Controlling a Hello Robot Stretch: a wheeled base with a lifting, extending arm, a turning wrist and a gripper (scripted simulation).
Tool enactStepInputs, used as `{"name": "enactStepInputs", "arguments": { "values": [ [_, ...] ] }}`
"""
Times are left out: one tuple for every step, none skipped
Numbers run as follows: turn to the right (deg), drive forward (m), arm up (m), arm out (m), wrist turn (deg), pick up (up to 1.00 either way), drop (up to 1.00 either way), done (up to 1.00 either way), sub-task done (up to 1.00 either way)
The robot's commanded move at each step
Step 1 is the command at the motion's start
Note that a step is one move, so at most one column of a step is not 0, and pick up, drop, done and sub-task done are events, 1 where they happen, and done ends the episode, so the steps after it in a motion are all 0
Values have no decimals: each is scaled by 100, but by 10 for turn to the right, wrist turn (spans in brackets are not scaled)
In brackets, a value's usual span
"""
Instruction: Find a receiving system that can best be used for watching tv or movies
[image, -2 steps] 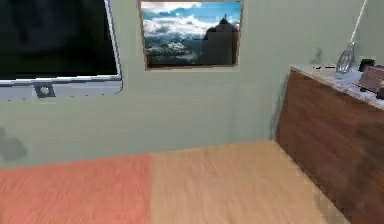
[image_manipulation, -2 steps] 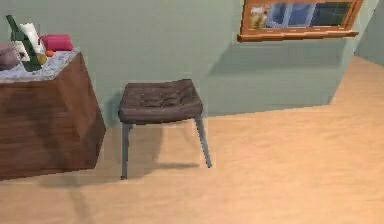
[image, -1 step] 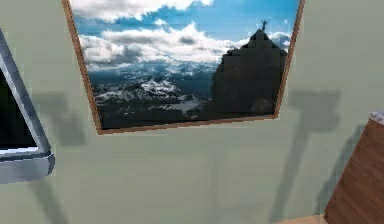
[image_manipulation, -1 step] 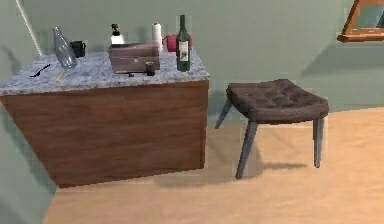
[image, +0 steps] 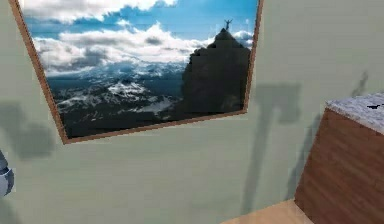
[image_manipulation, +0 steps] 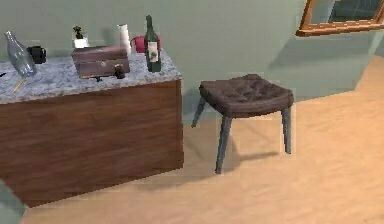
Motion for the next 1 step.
{"name": "enactStepInputs", "arguments": {
  "values": [
    [30,0,0,0,0,0,0,0,0]
  ]
}}
